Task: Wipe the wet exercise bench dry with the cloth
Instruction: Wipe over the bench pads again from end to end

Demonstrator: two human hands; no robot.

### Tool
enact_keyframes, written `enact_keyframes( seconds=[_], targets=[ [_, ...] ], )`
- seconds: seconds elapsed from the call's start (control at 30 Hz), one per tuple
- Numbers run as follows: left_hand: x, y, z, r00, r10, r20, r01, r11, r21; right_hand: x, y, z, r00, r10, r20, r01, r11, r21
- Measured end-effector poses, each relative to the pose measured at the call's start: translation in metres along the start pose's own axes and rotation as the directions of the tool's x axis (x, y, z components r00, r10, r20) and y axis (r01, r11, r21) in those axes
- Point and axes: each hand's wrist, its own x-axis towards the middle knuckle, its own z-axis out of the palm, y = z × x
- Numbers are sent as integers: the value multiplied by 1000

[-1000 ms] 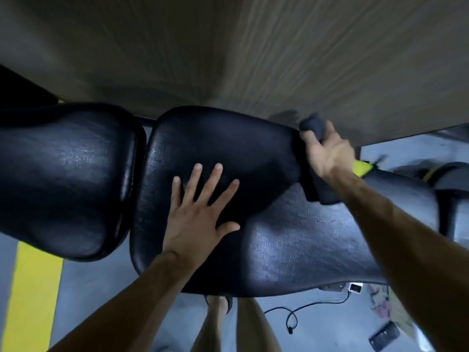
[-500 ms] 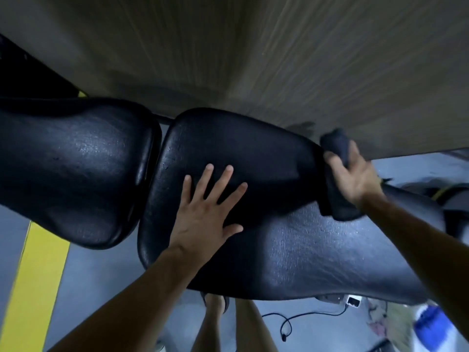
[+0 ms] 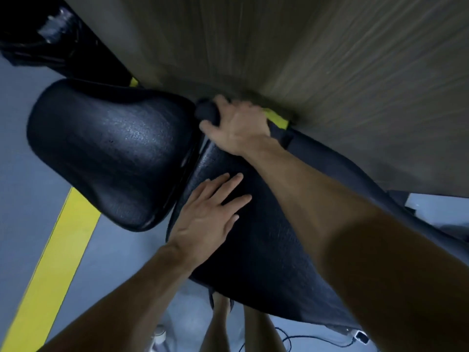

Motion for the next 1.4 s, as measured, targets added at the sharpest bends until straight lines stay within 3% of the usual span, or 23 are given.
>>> enact_keyframes(
  seconds=[0.13,0.33,0.4,0.47,0.77,0.83,0.87,0.9,0.97,1.03,1.1,1.13,1.2,1.23,1.33,1.4],
  targets=[
    [-8,-13,-9,999,-9,35,8,1000,4,7,4,-5,980,-176,96,171,983,66],
    [-1,-19,-29,982,7,191,16,993,-120,-8,-5,-8,937,-346,51,345,938,28],
    [1,-20,-40,986,2,166,19,992,-126,-17,-9,-7,920,-392,22,391,920,17],
    [3,-25,-51,997,-10,71,16,996,-83,-27,-11,-4,909,-416,29,416,909,23],
    [-30,-96,-89,981,-168,97,181,972,-152,-54,-24,12,915,-395,84,375,908,187],
    [-38,-121,-98,979,-194,54,200,967,-158,-61,-32,7,944,-308,121,249,902,352],
    [-41,-135,-103,981,-194,2,192,971,-146,-64,-34,4,963,-217,163,112,865,489],
    [-44,-149,-106,982,-183,-53,175,976,-128,-66,-39,-2,972,-122,202,-36,771,636],
    [-47,-180,-111,983,-153,-107,144,986,-85,-70,-41,-12,975,125,185,-222,472,853],
    [-49,-212,-115,985,-143,-92,142,990,-22,-75,-40,-20,873,448,194,-299,177,938],
    [-52,-241,-116,979,-195,-61,199,978,57,-81,-42,-26,722,677,142,-240,52,969],
    [-54,-252,-116,971,-235,-37,237,969,74,-81,-48,-26,683,725,88,-199,69,978],
    [-58,-266,-113,963,-268,10,267,961,77,-73,-69,-21,707,707,-5,-152,160,975],
    [-59,-269,-112,965,-263,24,260,963,77,-65,-83,-17,744,668,-13,-181,220,959],
    [-60,-274,-109,966,-256,32,255,966,39,-28,-121,12,836,549,-17,-345,548,762],
    [-59,-274,-108,966,-258,25,257,966,17,1,-138,24,828,560,-33,-415,651,636]
  ],
)
